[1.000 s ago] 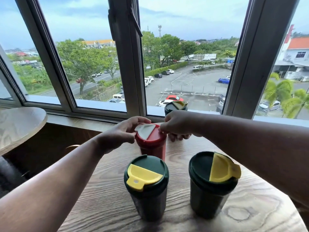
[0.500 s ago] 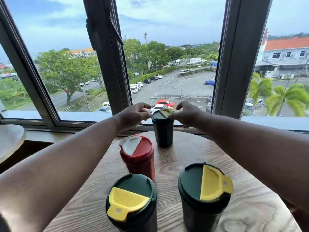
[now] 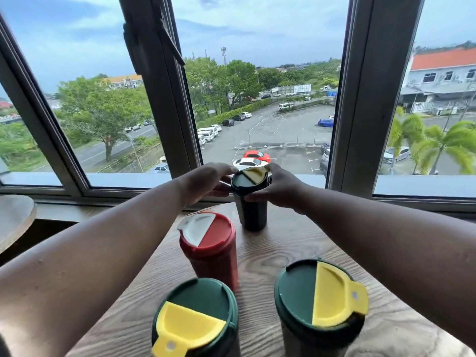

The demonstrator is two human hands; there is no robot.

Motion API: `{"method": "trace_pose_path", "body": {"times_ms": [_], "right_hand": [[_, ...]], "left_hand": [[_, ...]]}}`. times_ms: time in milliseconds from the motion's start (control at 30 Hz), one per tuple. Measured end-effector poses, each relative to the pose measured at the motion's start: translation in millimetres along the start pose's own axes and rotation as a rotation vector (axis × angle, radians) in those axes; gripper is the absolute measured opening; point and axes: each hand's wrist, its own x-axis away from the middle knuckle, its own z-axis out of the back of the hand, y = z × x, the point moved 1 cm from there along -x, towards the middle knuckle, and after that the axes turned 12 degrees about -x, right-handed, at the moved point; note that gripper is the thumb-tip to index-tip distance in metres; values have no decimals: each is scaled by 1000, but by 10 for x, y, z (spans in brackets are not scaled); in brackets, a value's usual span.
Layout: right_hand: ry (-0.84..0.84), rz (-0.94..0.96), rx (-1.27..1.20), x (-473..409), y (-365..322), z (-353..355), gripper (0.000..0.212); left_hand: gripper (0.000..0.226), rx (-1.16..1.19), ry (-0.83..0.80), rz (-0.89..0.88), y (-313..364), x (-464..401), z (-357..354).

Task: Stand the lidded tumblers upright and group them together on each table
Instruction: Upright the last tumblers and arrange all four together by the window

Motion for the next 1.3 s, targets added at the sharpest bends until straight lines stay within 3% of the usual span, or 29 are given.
{"method": "trace_pose_path", "body": {"times_ms": [333, 633, 867, 1000, 1133, 1300], "right_hand": [[-141, -14, -65, 605, -22, 263, 71], [-224, -2, 18, 939, 11, 322, 102], [-232, 19, 2, 1042, 40, 320, 96], [-243, 17, -43, 1080, 72, 310, 94], [-281, -10, -118, 1115, 88, 315, 95], [-333, -74, -172, 1124, 148, 297, 96]], "left_hand": [[28, -152, -119, 3, 166, 349, 33], [31, -171, -197, -81, 233, 750, -148], [34, -253, -209, -123, 243, 901, -162], [49, -387, -89, -180, 155, 1011, -69], [45, -129, 85, -215, -144, 1228, 28], [85, 60, 184, -172, -642, 1445, 29]]}}
